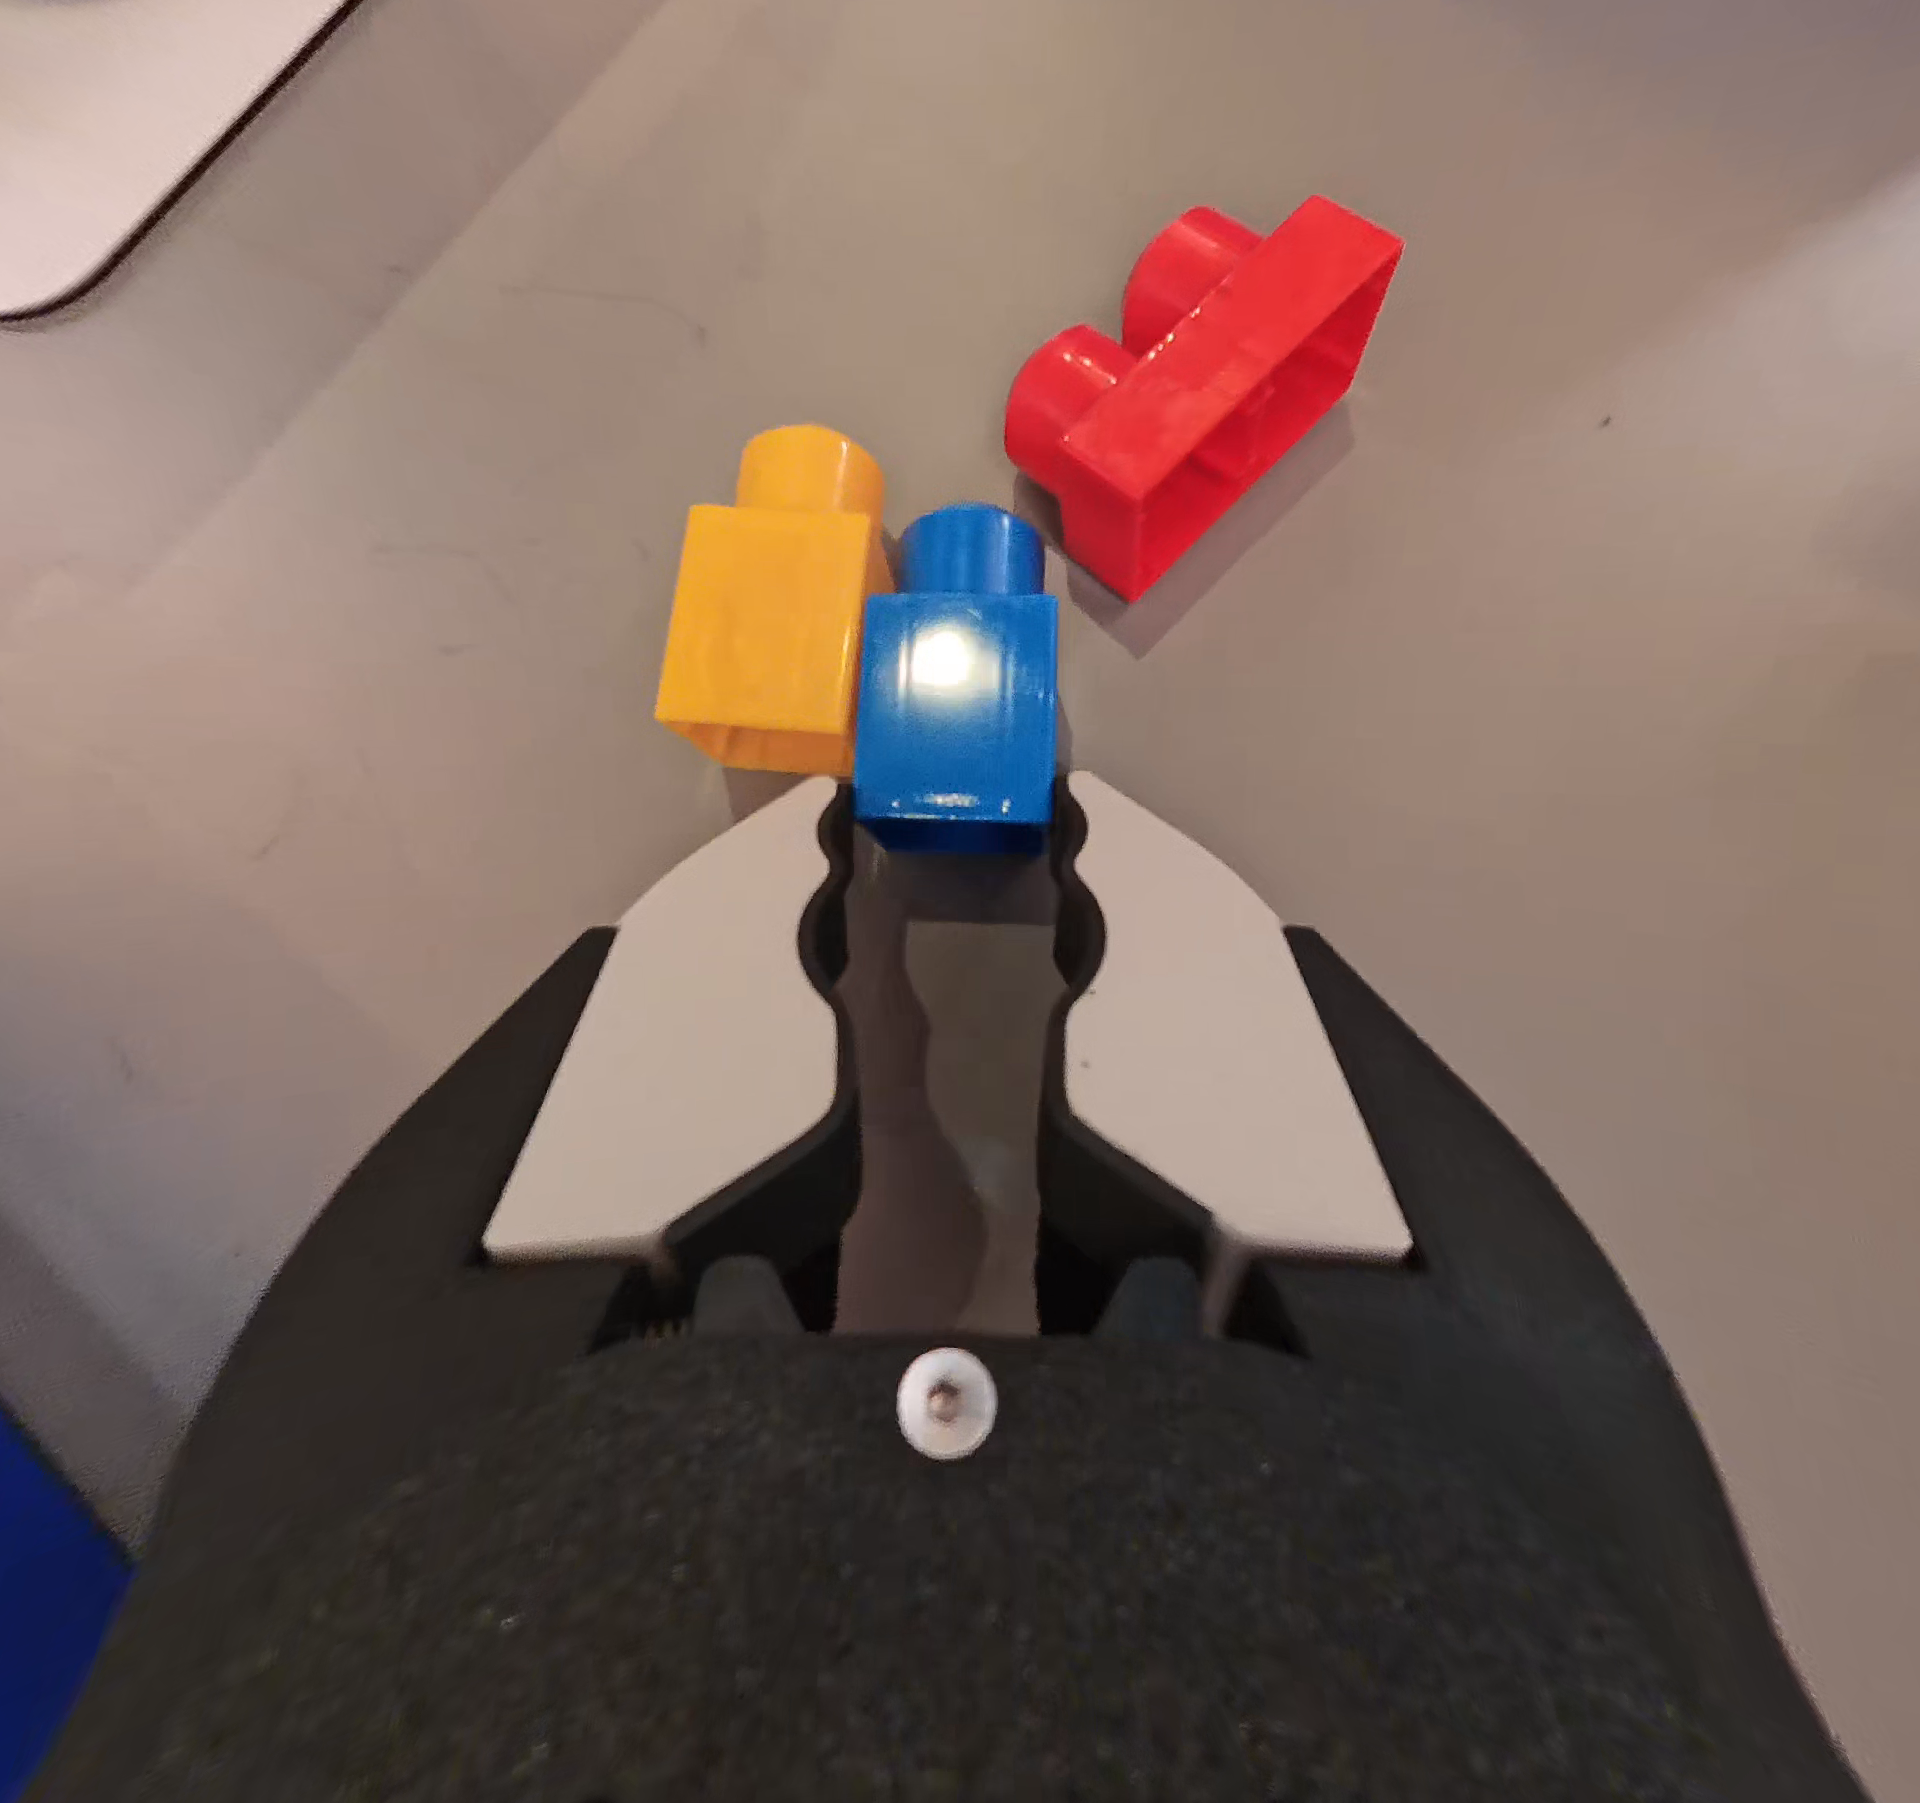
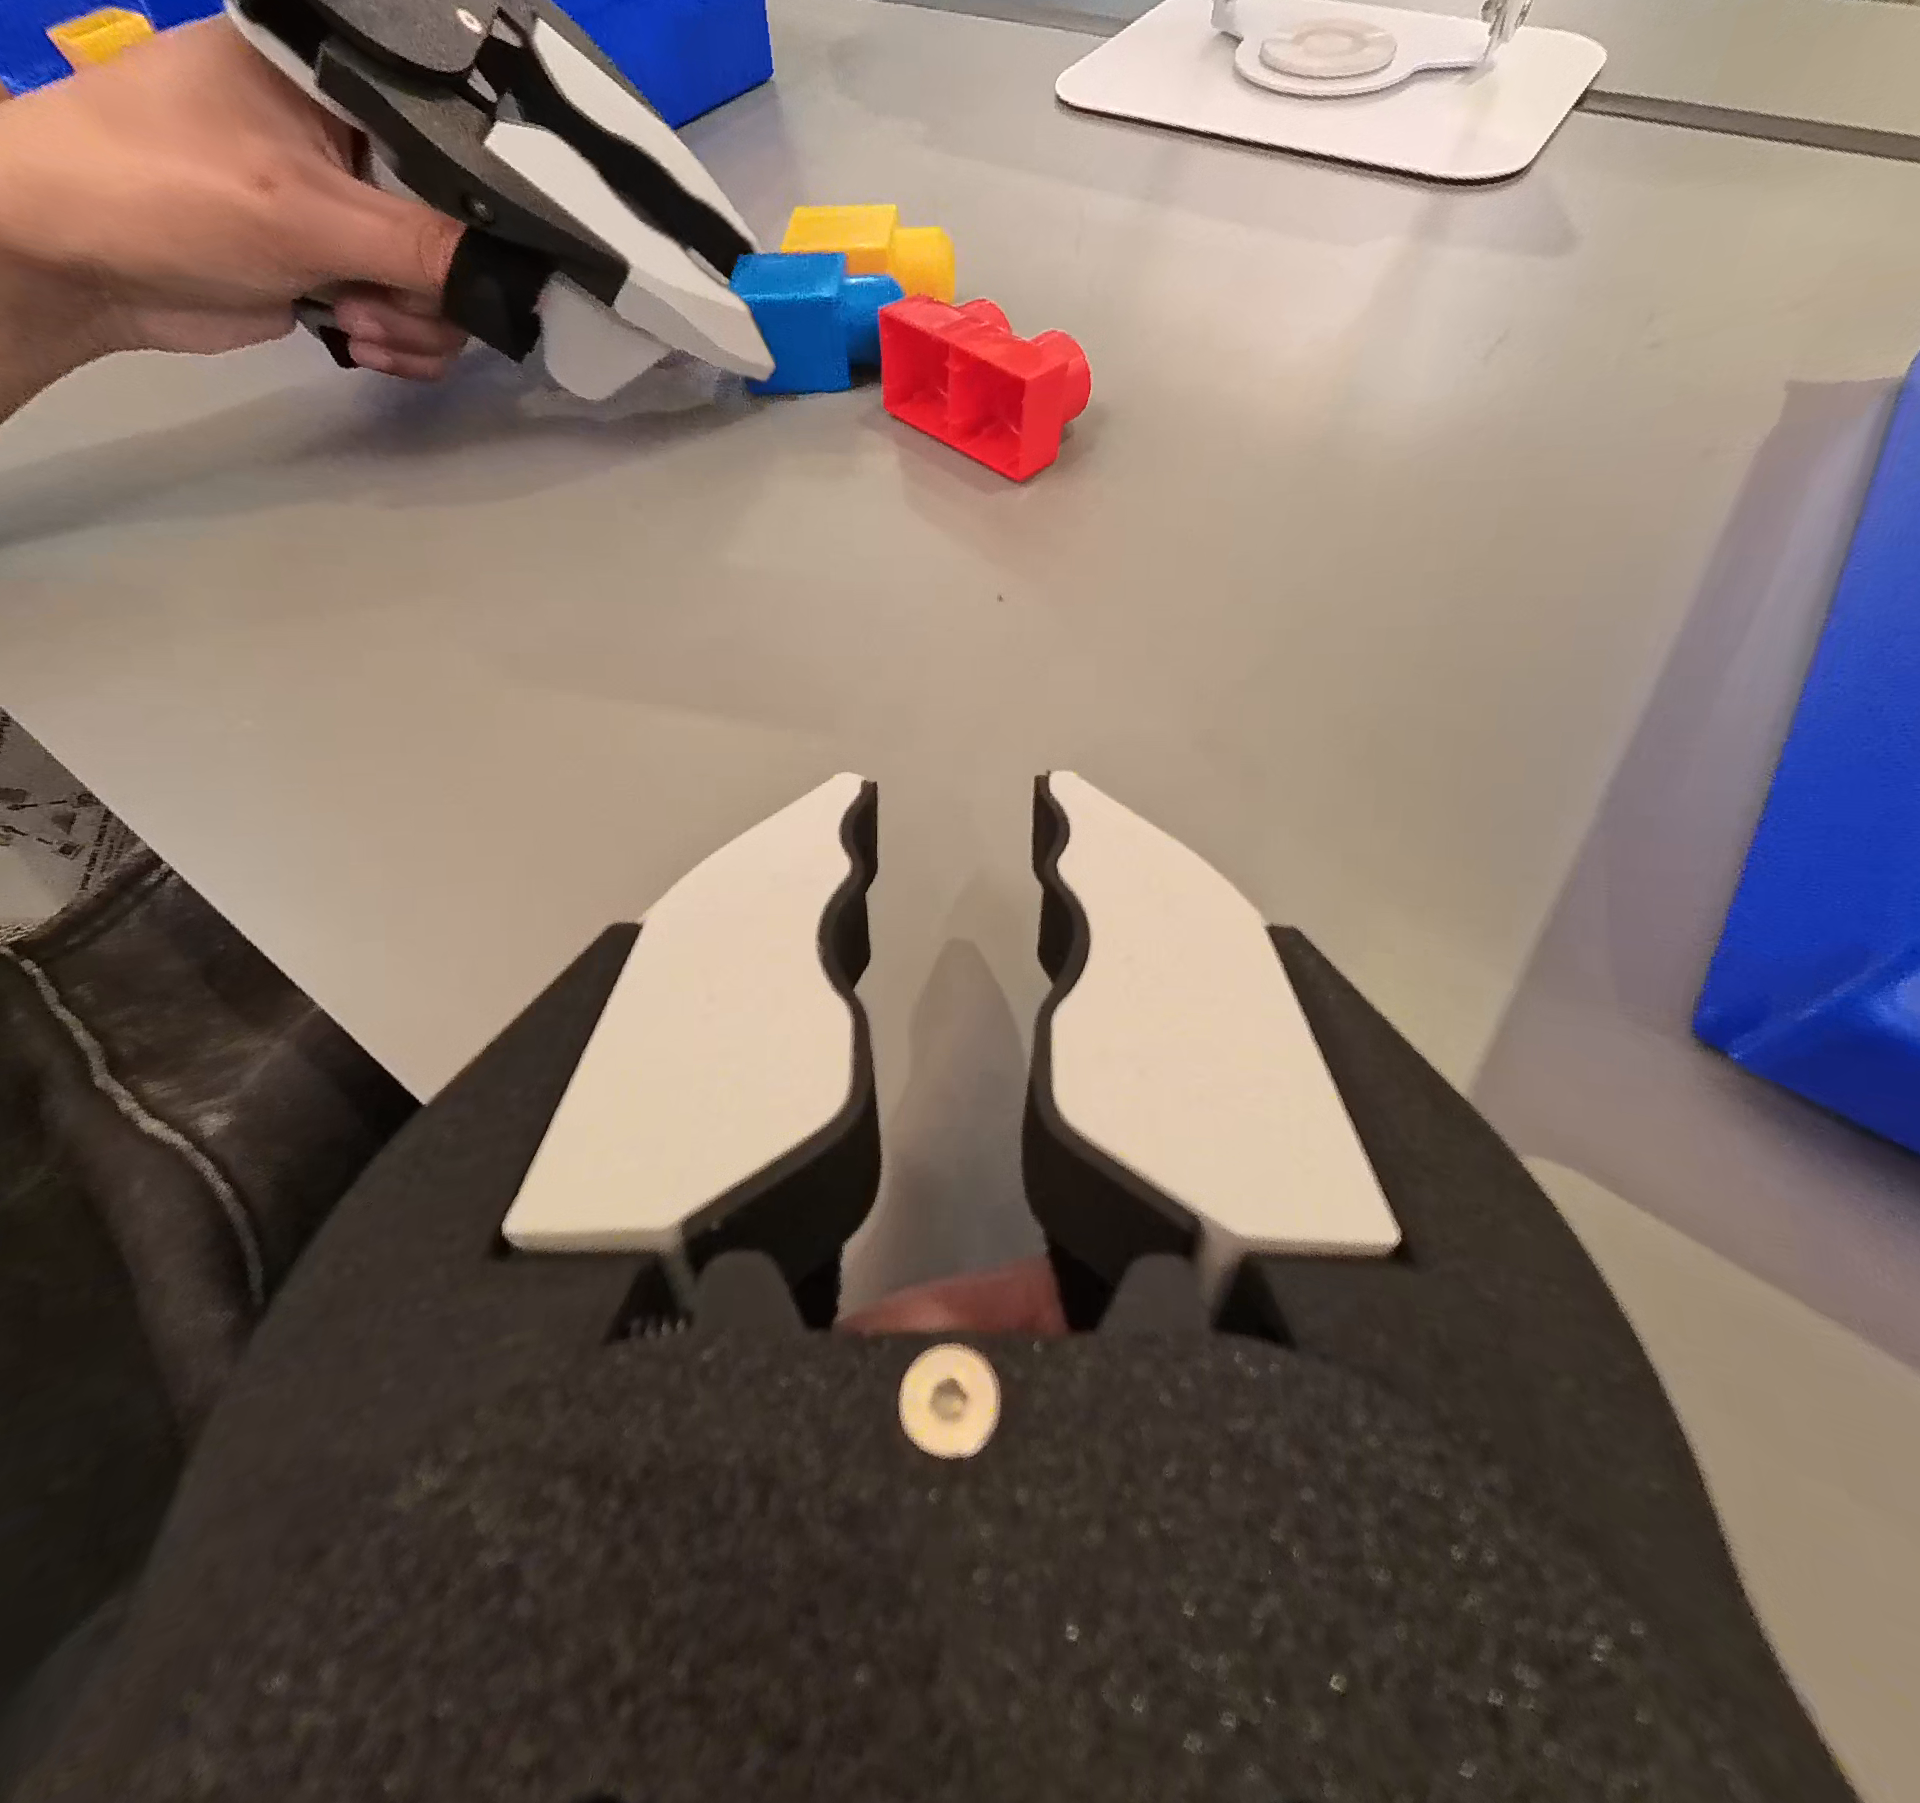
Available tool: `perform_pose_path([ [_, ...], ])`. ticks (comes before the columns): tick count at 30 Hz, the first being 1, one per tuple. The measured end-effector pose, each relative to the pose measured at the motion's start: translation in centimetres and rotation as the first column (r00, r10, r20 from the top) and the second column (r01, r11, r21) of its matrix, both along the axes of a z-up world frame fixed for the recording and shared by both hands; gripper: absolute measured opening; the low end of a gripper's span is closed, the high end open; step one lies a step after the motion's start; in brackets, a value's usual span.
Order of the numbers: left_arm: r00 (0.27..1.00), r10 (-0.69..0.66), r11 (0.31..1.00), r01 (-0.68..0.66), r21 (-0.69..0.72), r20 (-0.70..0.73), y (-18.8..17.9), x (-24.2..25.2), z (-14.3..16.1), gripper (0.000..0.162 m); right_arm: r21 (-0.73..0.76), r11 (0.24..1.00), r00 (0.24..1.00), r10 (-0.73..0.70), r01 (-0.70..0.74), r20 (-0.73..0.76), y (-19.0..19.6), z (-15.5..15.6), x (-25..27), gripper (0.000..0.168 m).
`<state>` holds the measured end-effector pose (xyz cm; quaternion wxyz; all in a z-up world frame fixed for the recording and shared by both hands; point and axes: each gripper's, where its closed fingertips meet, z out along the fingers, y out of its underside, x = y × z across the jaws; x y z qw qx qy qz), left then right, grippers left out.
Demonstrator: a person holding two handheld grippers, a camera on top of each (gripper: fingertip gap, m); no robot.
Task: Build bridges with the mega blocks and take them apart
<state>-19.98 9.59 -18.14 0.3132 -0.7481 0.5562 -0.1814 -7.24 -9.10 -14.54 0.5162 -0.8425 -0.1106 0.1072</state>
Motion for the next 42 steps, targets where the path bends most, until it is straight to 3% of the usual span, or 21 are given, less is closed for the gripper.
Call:
perform_pose_path([
  [7,0.999,0.026,0.999,-0.025,0.040,-0.026,0.4,0.7,-0.1,0.036,0.000,1.000,1.000,0.001,-0.001,-0.001,0.0,0.1,0.1,0.028],
  [10,0.996,0.062,0.993,-0.055,0.102,-0.060,1.1,0.4,-0.3,0.057,0.002,1.000,1.000,0.001,-0.001,-0.001,-0.1,0.2,0.1,0.028],
  [14,0.994,0.091,0.984,-0.081,0.160,-0.061,1.6,0.3,-0.2,0.069,0.000,1.000,1.000,0.002,-0.002,-0.003,-0.1,0.1,0.1,0.028],
  [36,0.993,0.099,0.982,-0.088,0.166,-0.062,4.0,1.7,-0.1,0.082,-0.014,1.000,1.000,0.016,-0.016,0.007,-0.2,-0.2,-0.1,0.028],
  [42,0.998,0.046,0.996,-0.043,0.073,-0.039,3.3,2.3,0.2,0.093,-0.019,1.000,1.000,0.019,-0.019,0.010,-0.2,-0.3,-0.1,0.028],
])
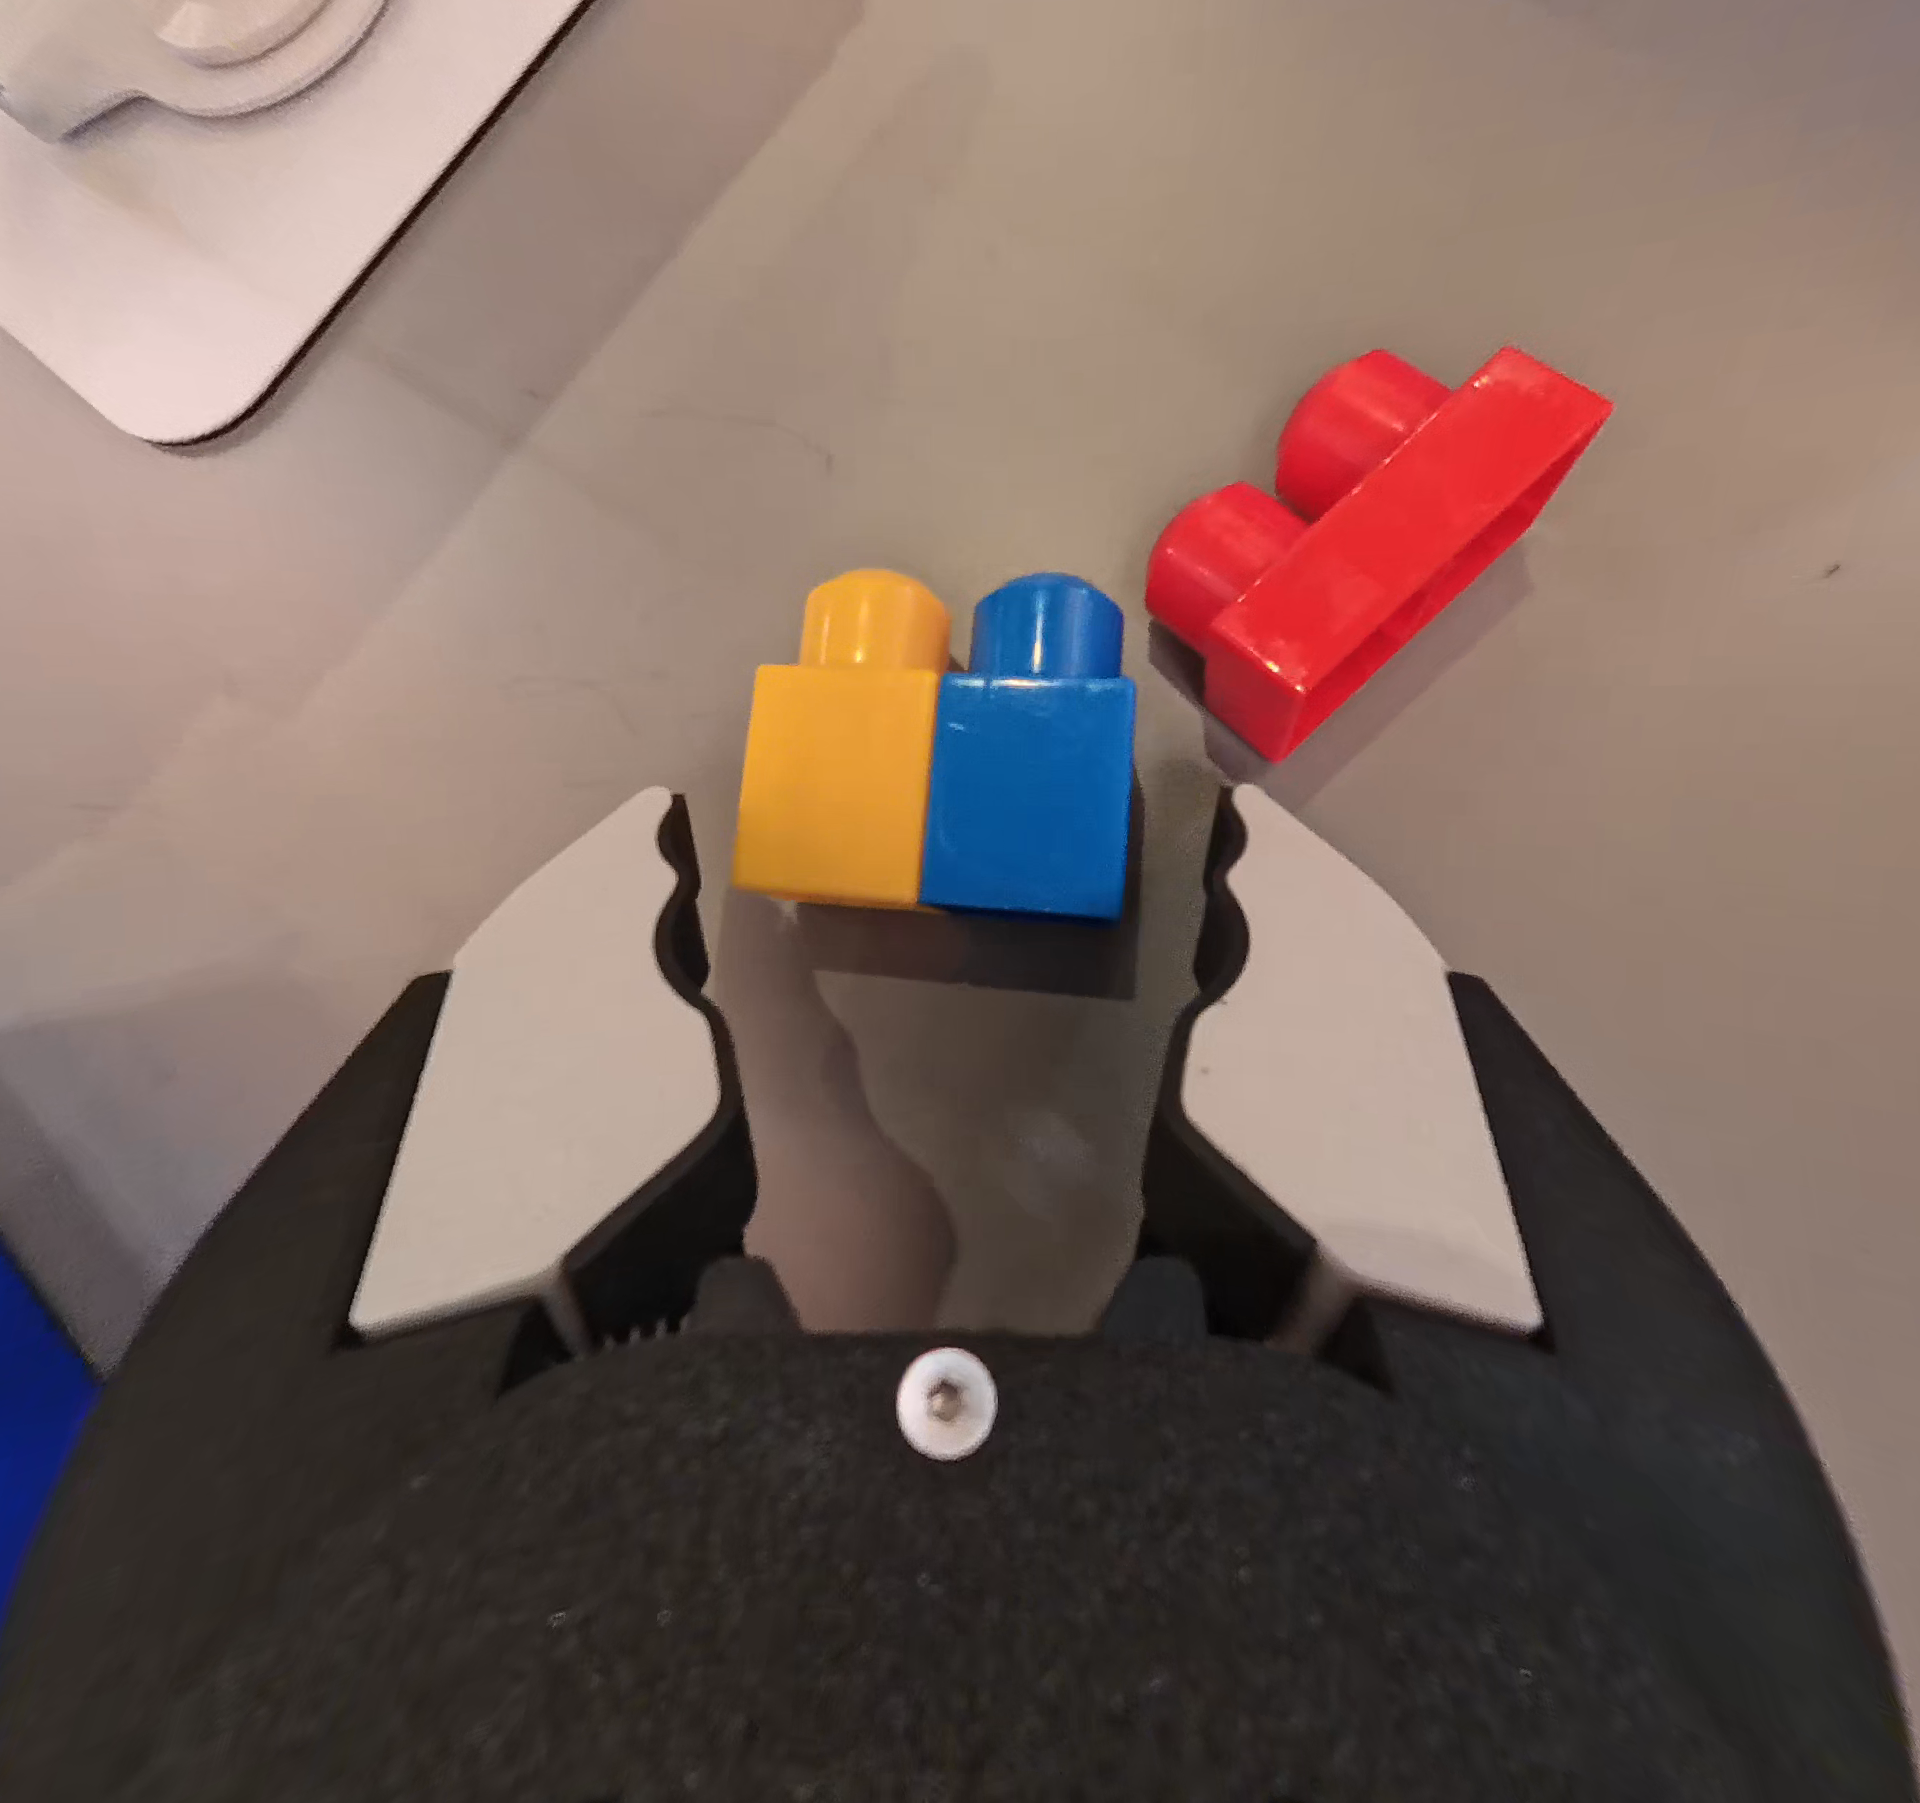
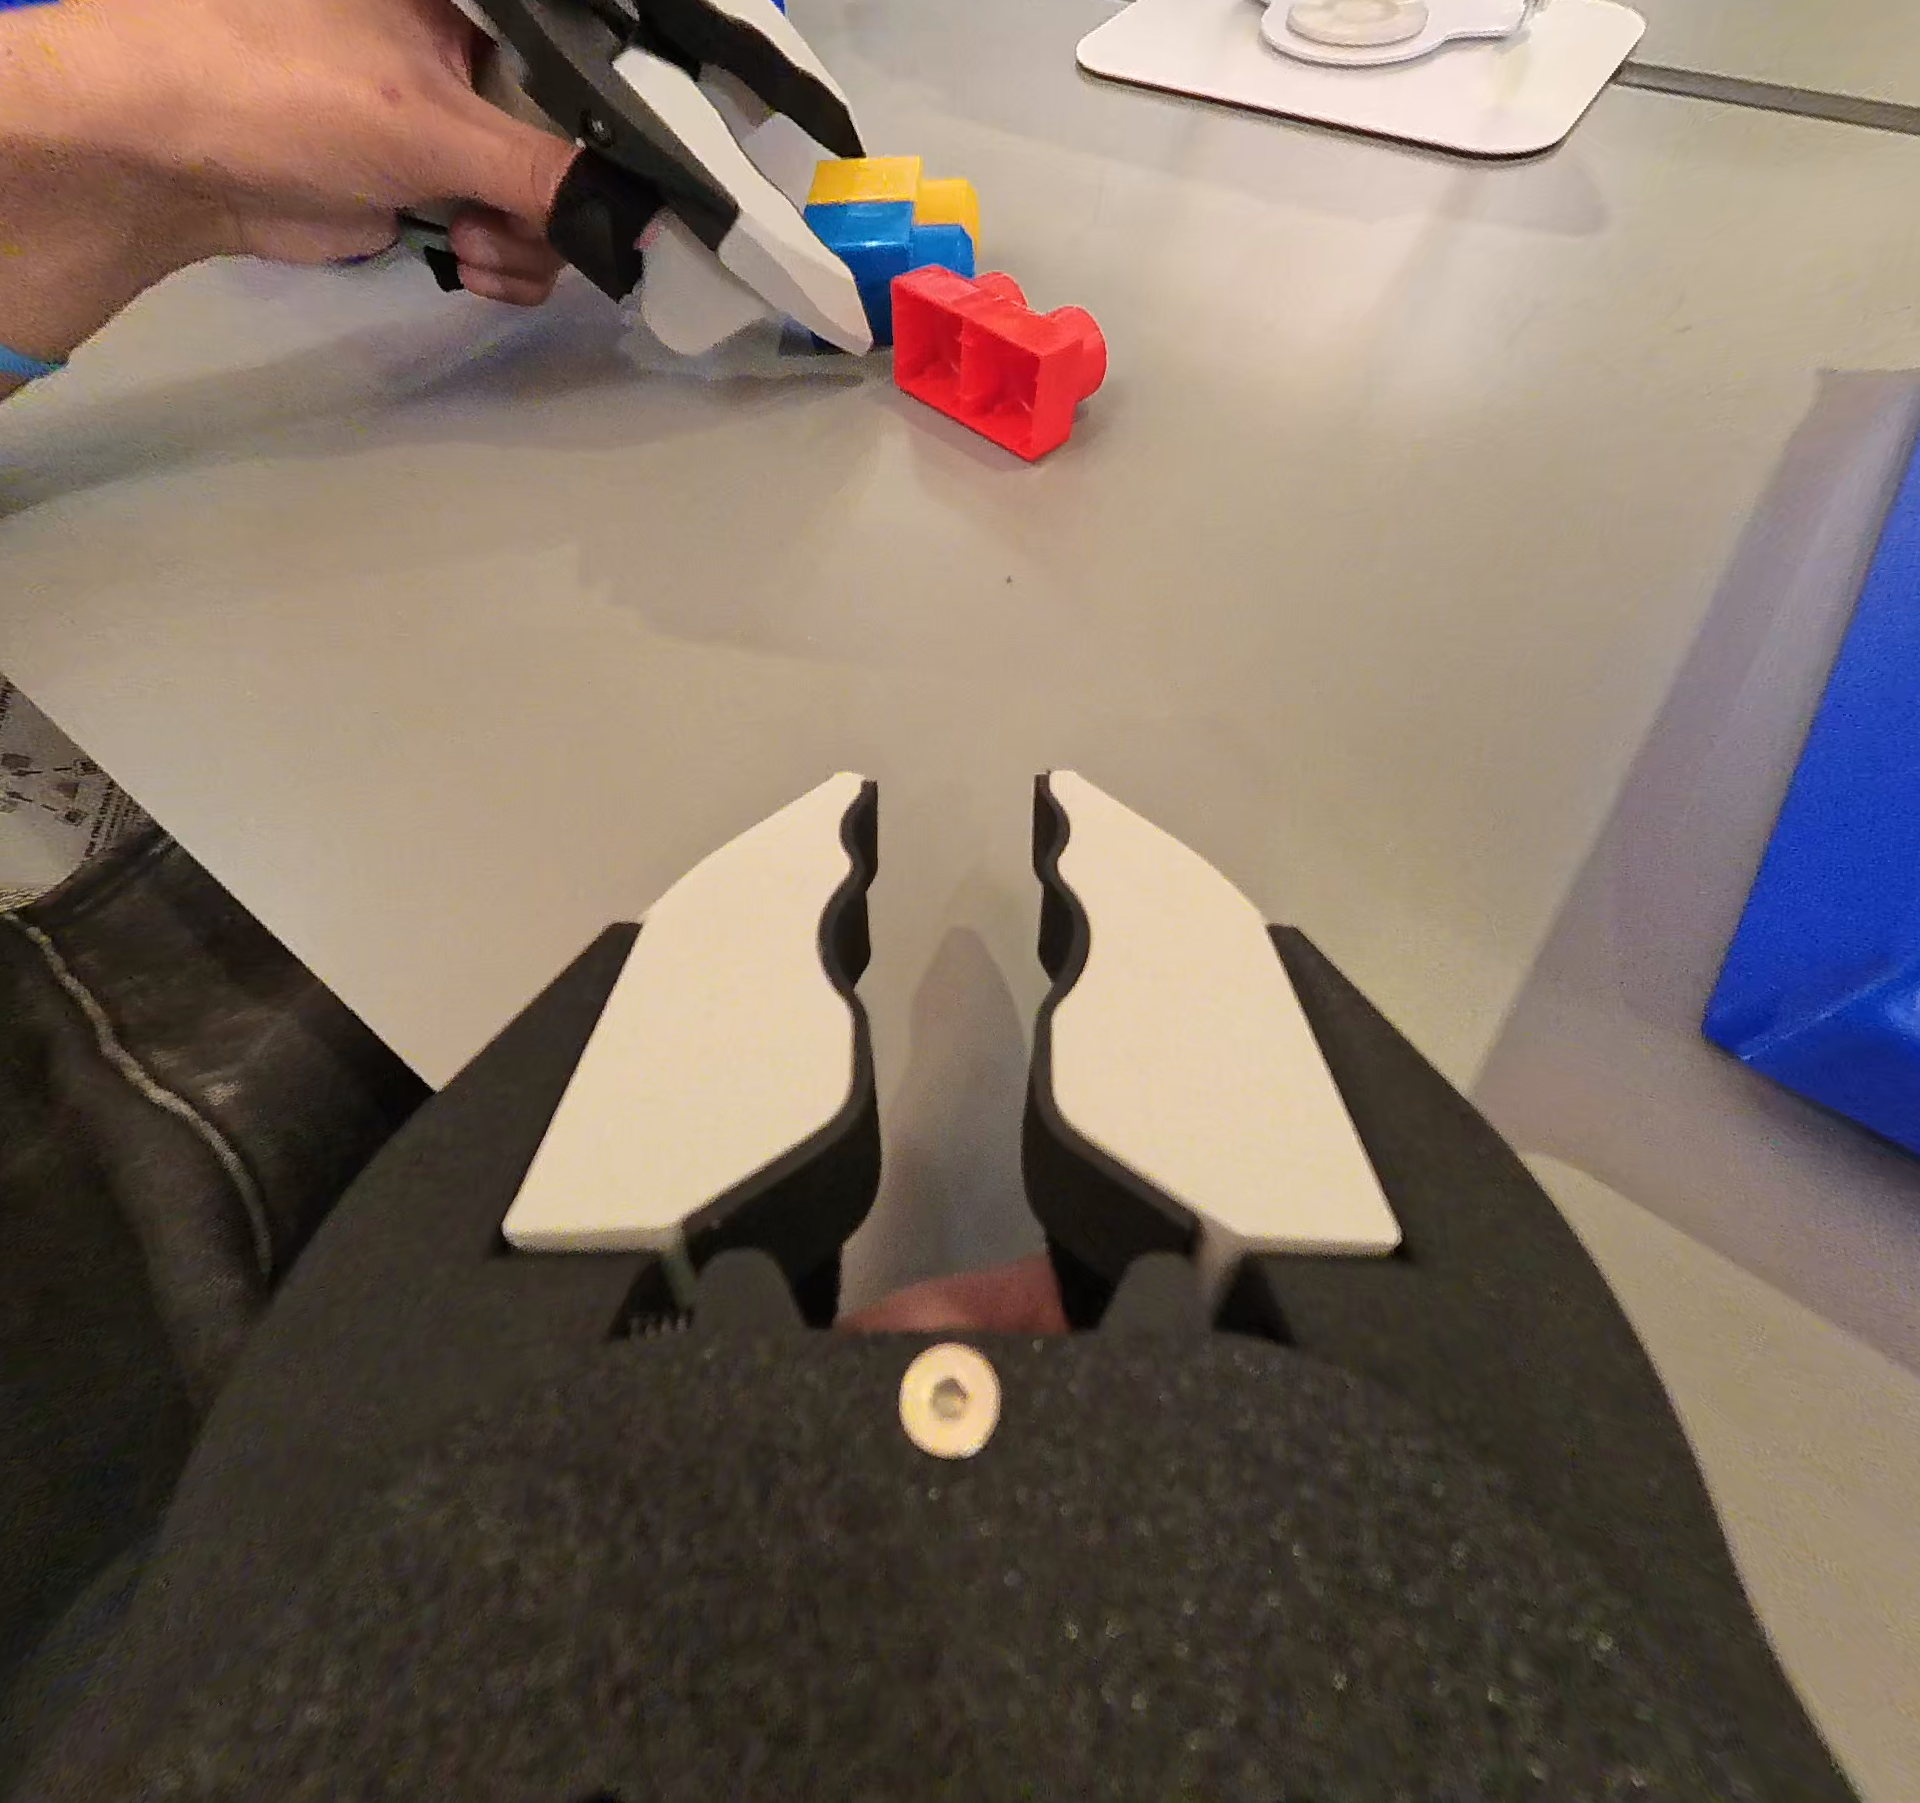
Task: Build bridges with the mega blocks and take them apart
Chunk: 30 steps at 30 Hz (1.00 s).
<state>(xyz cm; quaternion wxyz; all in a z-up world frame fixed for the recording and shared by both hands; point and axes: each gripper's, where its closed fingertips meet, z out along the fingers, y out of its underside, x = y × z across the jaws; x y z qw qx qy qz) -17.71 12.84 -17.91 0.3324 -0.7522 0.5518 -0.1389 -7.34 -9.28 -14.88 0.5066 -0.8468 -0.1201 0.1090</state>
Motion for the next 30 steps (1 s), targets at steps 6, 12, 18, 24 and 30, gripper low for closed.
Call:
perform_pose_path([
  [6,0.997,0.049,0.994,-0.055,-0.094,-0.060,0.3,-0.3,-1.0,0.091,-0.008,1.000,1.000,0.007,-0.007,0.005,0.0,-0.2,-0.1,0.028],
  [12,0.992,0.063,0.992,-0.074,-0.100,-0.110,0.9,-0.5,-1.1,0.088,-0.010,1.000,1.000,0.003,-0.003,0.001,0.0,-0.2,0.0,0.028],
  [18,0.985,-0.021,0.995,0.004,-0.095,-0.173,0.4,-0.3,-0.8,0.084,-0.009,1.000,1.000,0.005,-0.005,0.003,-0.1,-0.2,0.0,0.028],
  [24,0.969,-0.064,0.991,0.034,-0.126,-0.237,0.5,-0.3,-1.1,0.086,-0.011,1.000,1.000,0.005,-0.004,0.005,-0.1,-0.2,0.1,0.028],
  [30,0.966,-0.089,0.978,0.039,-0.203,-0.244,0.1,-0.2,-1.4,0.075,-0.011,1.000,1.000,0.002,-0.002,0.006,0.0,-0.2,0.2,0.028],
])
